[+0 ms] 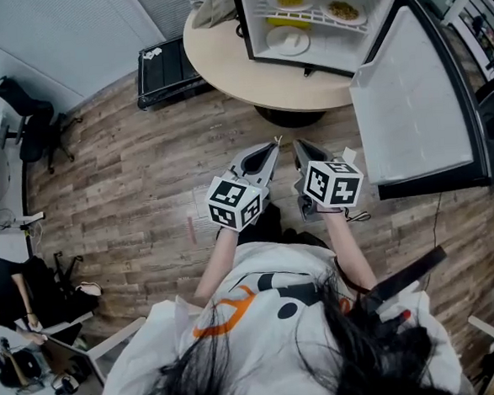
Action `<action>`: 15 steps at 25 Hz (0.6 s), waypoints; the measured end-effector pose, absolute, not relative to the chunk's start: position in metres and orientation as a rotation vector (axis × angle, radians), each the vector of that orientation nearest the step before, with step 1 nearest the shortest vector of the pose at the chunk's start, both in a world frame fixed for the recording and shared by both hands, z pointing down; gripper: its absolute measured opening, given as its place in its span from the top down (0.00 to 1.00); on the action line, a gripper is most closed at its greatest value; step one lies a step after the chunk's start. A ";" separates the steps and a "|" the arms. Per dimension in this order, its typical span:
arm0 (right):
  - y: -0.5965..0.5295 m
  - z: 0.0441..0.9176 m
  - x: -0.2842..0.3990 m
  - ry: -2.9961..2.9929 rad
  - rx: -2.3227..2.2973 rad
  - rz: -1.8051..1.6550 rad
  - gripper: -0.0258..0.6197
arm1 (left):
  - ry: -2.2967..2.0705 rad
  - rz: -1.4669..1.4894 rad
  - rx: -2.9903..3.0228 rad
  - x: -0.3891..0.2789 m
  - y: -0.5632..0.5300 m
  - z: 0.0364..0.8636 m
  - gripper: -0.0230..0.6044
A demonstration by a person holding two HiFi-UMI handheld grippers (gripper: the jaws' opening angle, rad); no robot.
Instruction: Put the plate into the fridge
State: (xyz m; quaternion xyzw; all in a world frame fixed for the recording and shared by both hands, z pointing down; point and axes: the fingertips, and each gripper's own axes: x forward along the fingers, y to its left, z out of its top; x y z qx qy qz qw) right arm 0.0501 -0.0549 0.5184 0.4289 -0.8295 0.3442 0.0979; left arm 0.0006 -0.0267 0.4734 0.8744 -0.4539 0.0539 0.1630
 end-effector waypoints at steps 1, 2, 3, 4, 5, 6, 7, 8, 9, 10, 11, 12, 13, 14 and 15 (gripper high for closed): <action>-0.050 0.518 0.051 -2.459 1.267 1.021 0.92 | -1.293 0.156 2.497 0.003 -0.022 0.473 0.95; -0.046 0.518 0.053 -2.461 1.265 1.021 0.92 | -1.291 0.157 2.501 0.005 -0.016 0.472 0.95; -0.041 0.518 0.055 -2.460 1.263 1.020 0.92 | -1.289 0.159 2.504 0.008 -0.011 0.472 0.95; -0.036 0.519 0.056 -2.459 1.260 1.018 0.92 | -1.287 0.161 2.506 0.010 -0.006 0.472 0.95; -0.031 0.520 0.057 -2.458 1.256 1.015 0.92 | -1.287 0.165 2.508 0.012 0.000 0.473 0.95; -0.026 0.521 0.058 -2.457 1.250 1.013 0.92 | -1.288 0.171 2.509 0.014 0.005 0.474 0.95; -0.021 0.521 0.058 -2.458 1.243 1.011 0.92 | -1.289 0.176 2.511 0.016 0.010 0.475 0.95; -0.018 0.521 0.058 -2.461 1.235 1.009 0.92 | -1.292 0.181 2.513 0.017 0.015 0.475 0.94; -0.014 0.521 0.057 -2.465 1.227 1.005 0.92 | -1.296 0.183 2.514 0.018 0.018 0.476 0.95; -0.011 0.521 0.056 -2.469 1.218 1.001 0.92 | -1.300 0.183 2.514 0.018 0.021 0.476 0.95; -0.008 0.521 0.056 -2.472 1.209 0.998 0.92 | -1.305 0.181 2.512 0.018 0.025 0.477 0.95; -0.005 0.522 0.056 -2.473 1.201 0.996 0.92 | -1.310 0.179 2.508 0.019 0.028 0.478 0.95; -0.001 0.523 0.056 -2.472 1.194 0.996 0.92 | -1.314 0.176 2.505 0.020 0.031 0.478 0.95; 0.002 0.523 0.057 -2.471 1.188 0.996 0.92 | -1.317 0.174 2.503 0.021 0.034 0.478 0.95; 0.005 0.524 0.058 -2.471 1.185 0.997 0.92 | -1.319 0.171 2.502 0.021 0.036 0.478 0.95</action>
